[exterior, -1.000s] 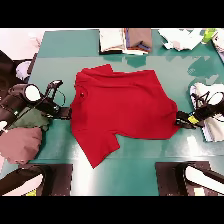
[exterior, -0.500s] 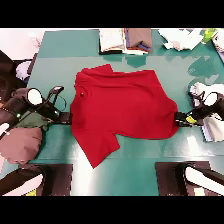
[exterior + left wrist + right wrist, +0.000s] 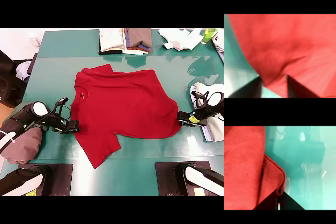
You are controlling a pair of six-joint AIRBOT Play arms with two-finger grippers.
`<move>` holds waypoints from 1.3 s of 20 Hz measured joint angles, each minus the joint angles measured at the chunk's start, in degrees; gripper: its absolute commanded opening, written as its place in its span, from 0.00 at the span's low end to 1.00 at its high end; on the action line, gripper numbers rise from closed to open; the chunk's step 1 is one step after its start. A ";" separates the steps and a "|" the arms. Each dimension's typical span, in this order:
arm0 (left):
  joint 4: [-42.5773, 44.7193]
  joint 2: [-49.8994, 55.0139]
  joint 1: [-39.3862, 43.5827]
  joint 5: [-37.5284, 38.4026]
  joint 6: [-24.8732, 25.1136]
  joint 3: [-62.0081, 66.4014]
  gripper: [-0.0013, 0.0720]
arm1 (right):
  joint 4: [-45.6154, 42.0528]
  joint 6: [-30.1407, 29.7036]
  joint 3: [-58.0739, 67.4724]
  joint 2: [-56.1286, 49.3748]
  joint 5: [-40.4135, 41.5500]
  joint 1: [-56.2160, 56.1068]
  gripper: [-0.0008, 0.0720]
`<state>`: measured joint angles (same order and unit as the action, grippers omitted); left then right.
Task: Fold the shirts.
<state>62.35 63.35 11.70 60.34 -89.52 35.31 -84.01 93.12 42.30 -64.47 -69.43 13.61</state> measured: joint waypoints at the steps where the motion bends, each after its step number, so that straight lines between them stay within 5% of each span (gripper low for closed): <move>1: -0.28 0.04 0.02 -0.31 0.46 -0.33 0.05 | 0.04 0.00 0.02 0.04 -0.04 0.00 0.04; 7: 0.68 -1.49 -0.04 2.80 2.12 7.48 0.05 | 0.42 -0.15 6.12 3.32 -2.19 -1.03 0.04; 19: 16.02 -16.72 -0.11 8.24 0.90 71.71 0.05 | -0.37 -0.66 50.80 23.43 -0.31 -3.78 0.04; 26: 17.18 -17.81 -0.07 4.70 -0.07 85.40 0.05 | -4.74 -0.66 70.27 22.95 -2.29 -3.69 0.03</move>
<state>79.53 45.54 11.64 65.04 -89.58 120.70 -88.75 92.47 112.57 -41.52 -71.72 9.91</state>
